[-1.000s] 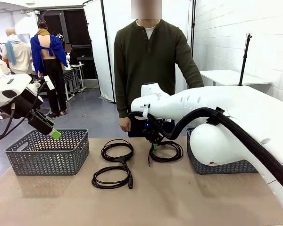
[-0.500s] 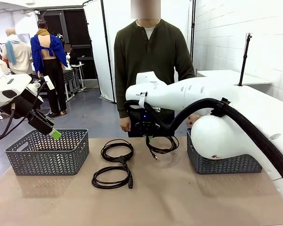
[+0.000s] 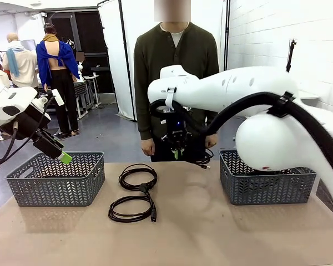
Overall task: Organize the cables according to human instructions.
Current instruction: Pick up a bundle of cables and place it in the basket indicated by the human.
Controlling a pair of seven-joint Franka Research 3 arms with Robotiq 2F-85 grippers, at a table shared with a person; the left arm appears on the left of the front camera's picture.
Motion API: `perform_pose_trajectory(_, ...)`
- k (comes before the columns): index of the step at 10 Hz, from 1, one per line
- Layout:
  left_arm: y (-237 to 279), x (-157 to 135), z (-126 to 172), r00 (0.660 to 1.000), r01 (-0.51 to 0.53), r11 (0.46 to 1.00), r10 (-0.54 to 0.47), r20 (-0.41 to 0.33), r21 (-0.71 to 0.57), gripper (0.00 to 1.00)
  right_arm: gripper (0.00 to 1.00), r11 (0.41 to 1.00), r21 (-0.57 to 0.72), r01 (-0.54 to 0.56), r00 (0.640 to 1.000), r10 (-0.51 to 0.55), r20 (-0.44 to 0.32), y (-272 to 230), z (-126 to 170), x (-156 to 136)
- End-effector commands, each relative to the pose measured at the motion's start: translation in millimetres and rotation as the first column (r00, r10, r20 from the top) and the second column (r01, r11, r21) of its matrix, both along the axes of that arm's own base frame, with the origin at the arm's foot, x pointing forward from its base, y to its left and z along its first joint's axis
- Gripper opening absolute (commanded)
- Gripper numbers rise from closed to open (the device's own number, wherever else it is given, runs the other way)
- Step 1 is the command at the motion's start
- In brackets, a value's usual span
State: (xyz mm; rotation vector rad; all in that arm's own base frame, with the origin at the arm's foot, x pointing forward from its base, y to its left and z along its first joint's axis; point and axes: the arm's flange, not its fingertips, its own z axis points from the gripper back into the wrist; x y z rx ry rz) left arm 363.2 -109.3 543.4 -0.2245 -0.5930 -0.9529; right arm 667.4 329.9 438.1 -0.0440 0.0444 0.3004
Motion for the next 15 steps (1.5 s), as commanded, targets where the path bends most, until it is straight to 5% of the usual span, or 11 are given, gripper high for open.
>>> perform_pose_trajectory(1, 2, 1, 0, 1.000, 0.005, 1.000, -0.005, -0.002, -0.007, 1.00, 0.00, 0.997, 0.024, -0.076, 0.997, 0.077, -0.025, -22, 1, -41)
perform_pose_trajectory(2, 2, 1, 0, 1.000, 0.005, 1.000, -0.005, -0.002, -0.007, 1.00, 0.00, 0.998, 0.022, -0.062, 0.998, 0.063, -0.011, -22, 5, -50)
perform_pose_trajectory(3, 2, 1, 0, 1.000, 0.005, 1.000, -0.005, -0.002, -0.007, 1.00, 0.00, 0.999, 0.002, -0.049, 0.999, 0.049, -0.011, -4, 8, -9)
perform_pose_trajectory(10, 2, 1, 0, 1.000, 0.005, 1.000, -0.005, -0.002, -0.007, 1.00, 0.00, 0.998, -0.003, -0.058, 0.998, 0.058, -0.022, -7, 2, -15)
perform_pose_trajectory(13, 2, 1, 0, 1.000, 0.005, 1.000, -0.005, -0.002, -0.007, 1.00, 0.00, 0.971, -0.022, -0.238, 0.971, 0.238, -0.015, -6, 36, -44)
perform_pose_trajectory(15, 2, 1, 0, 1.000, 0.005, 1.000, -0.005, -0.002, -0.007, 1.00, 0.00, 0.917, -0.007, -0.399, 0.917, 0.399, -0.013, -20, 62, -65)
